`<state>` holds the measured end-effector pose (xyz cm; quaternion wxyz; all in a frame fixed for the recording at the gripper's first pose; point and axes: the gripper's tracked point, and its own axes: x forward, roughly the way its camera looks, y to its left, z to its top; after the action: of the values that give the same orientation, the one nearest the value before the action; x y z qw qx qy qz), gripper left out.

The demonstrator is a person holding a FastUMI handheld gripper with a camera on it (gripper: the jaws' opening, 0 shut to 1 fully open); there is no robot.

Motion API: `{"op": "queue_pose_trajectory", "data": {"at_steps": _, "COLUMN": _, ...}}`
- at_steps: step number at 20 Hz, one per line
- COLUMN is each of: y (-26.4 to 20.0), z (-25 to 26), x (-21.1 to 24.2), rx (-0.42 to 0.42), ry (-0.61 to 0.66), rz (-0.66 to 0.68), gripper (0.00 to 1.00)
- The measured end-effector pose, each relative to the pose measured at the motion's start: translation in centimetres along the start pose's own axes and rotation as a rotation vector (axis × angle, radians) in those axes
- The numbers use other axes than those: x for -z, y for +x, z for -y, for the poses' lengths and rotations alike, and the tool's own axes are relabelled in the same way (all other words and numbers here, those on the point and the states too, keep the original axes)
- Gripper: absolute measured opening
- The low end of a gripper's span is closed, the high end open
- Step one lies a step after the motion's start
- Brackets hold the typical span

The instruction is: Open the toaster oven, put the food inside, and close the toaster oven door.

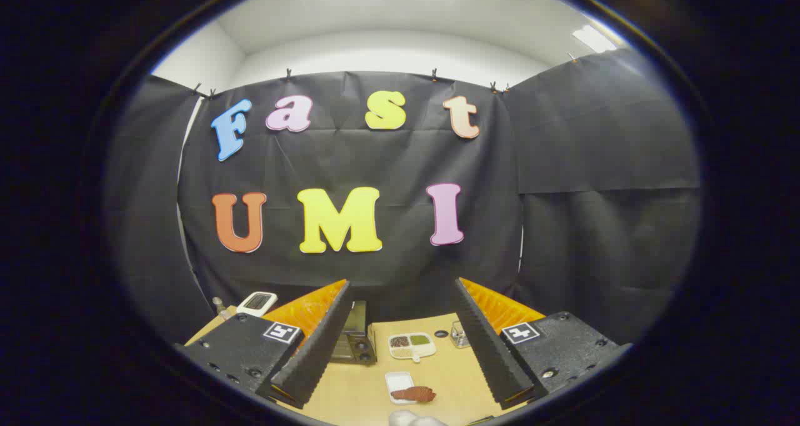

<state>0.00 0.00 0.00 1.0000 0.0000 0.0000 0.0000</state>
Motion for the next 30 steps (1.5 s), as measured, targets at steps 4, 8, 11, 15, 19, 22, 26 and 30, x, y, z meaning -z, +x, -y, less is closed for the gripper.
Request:
{"op": "queue_pose_trajectory", "data": {"at_steps": 4, "y": 0.2, "z": -0.4, "x": 0.0, "rx": -0.01, "ry": -0.014, "rz": -0.004, "gripper": 1.0}}
{"op": "queue_pose_trajectory", "data": {"at_steps": 8, "y": 0.5, "z": -0.8, "x": -0.3, "rx": -0.018, "ry": -0.027, "rz": -0.001, "gripper": 1.0}}
{"op": "queue_pose_trajectory", "data": {"at_steps": 11, "y": 0.8, "z": -0.6, "x": -0.1, "rx": -0.008, "ry": -0.028, "rz": -0.005, "gripper": 1.0}}
{"op": "queue_pose_trajectory", "data": {"at_steps": 15, "y": 1.6, "z": -1.1, "x": 0.2, "rx": 0.001, "ry": -0.024, "rz": -0.014, "gripper": 1.0}}
{"op": "queue_pose_trajectory", "data": {"at_steps": 19, "y": 3.9, "z": -3.7, "x": 2.1, "rx": -0.012, "ry": -0.017, "rz": -0.04, "gripper": 1.0}}
{"op": "queue_pose_trajectory", "data": {"at_steps": 22, "y": 6.5, "z": -6.6, "x": 4.2, "rx": -0.02, "ry": -0.014, "rz": -0.05, "gripper": 1.0}}
{"op": "queue_pose_trajectory", "data": {"at_steps": 26, "y": 11.0, "z": -12.6, "x": 9.1, "rx": -0.058, "ry": -0.023, "rz": -0.074, "gripper": 1.0}}
{"op": "queue_pose_trajectory", "data": {"at_steps": 30, "y": 15.7, "z": -18.5, "x": 15.2, "rx": -0.105, "ry": -0.029, "rz": -0.136, "gripper": 1.0}}
